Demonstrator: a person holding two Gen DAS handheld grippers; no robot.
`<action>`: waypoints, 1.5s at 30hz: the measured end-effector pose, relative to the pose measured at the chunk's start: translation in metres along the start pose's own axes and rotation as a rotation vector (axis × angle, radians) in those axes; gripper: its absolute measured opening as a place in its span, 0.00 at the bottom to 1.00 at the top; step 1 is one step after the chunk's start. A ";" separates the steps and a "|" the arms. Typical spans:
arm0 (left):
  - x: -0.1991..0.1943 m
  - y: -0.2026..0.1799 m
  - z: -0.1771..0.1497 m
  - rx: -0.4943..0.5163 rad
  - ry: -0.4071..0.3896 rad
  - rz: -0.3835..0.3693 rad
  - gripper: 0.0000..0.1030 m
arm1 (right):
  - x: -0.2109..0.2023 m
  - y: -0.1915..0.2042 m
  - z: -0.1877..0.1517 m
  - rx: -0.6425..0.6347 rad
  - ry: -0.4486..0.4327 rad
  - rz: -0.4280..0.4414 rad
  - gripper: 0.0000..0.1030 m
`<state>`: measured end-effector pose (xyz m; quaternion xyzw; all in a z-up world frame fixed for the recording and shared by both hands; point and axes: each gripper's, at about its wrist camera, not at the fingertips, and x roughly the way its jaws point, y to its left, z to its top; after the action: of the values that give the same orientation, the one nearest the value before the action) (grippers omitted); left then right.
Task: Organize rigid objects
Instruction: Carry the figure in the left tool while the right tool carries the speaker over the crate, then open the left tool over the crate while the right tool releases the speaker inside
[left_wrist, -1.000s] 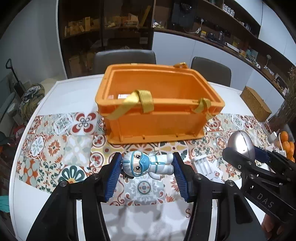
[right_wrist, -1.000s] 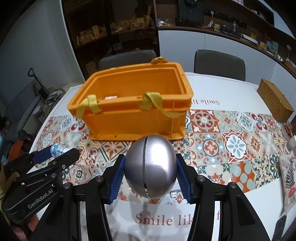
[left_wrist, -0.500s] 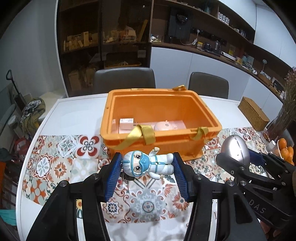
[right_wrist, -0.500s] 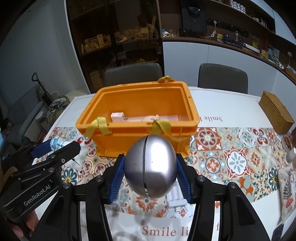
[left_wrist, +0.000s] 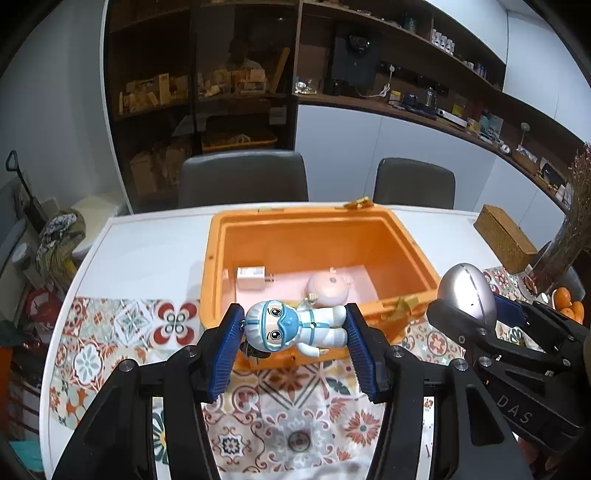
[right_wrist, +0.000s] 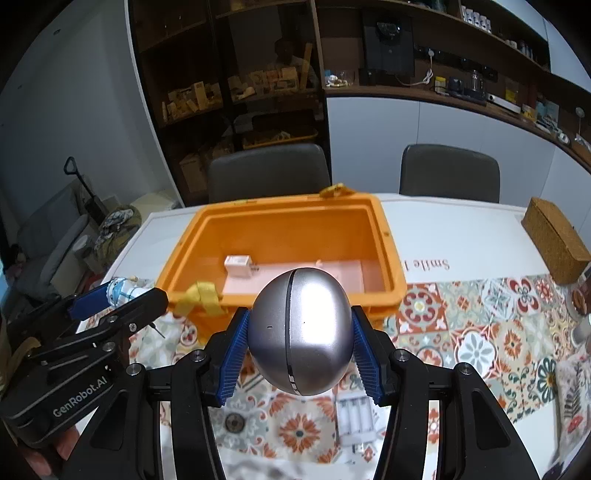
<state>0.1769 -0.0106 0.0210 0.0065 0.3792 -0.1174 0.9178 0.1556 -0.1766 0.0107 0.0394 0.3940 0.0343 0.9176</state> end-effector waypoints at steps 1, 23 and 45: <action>0.000 0.000 0.003 0.000 -0.003 0.002 0.53 | 0.000 0.001 0.005 -0.002 -0.004 -0.005 0.52; 0.033 0.007 0.065 0.048 0.007 0.017 0.53 | 0.042 -0.010 0.069 0.039 0.085 -0.040 0.52; 0.111 0.018 0.063 0.033 0.175 0.030 0.53 | 0.109 -0.010 0.076 0.000 0.216 -0.071 0.52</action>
<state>0.3007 -0.0230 -0.0135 0.0374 0.4559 -0.1087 0.8826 0.2856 -0.1794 -0.0164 0.0213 0.4916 0.0056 0.8705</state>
